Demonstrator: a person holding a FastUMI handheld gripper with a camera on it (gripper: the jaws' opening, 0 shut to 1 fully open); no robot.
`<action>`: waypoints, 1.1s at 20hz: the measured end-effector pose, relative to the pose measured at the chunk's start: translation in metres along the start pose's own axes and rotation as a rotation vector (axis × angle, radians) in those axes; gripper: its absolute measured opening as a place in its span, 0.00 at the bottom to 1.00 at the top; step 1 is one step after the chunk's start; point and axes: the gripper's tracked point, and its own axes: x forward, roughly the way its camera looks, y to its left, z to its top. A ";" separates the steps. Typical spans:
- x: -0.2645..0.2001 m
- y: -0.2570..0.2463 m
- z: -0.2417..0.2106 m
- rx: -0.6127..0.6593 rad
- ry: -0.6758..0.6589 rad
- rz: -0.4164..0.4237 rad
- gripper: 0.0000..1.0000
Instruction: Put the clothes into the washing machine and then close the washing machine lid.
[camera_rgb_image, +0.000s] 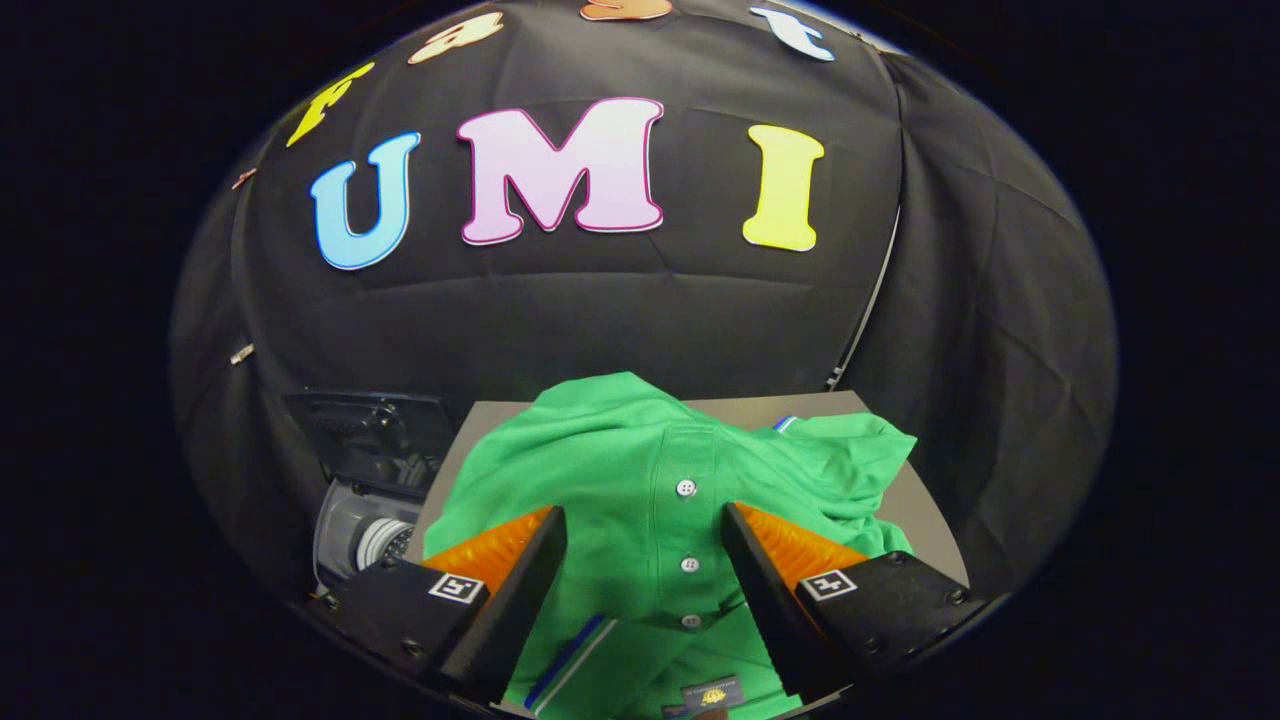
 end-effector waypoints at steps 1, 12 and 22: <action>0.004 0.000 -0.001 0.008 0.011 -0.008 0.98; 0.022 -0.012 -0.012 -0.024 0.004 0.014 0.90; -0.001 0.000 0.010 0.116 0.004 0.077 0.08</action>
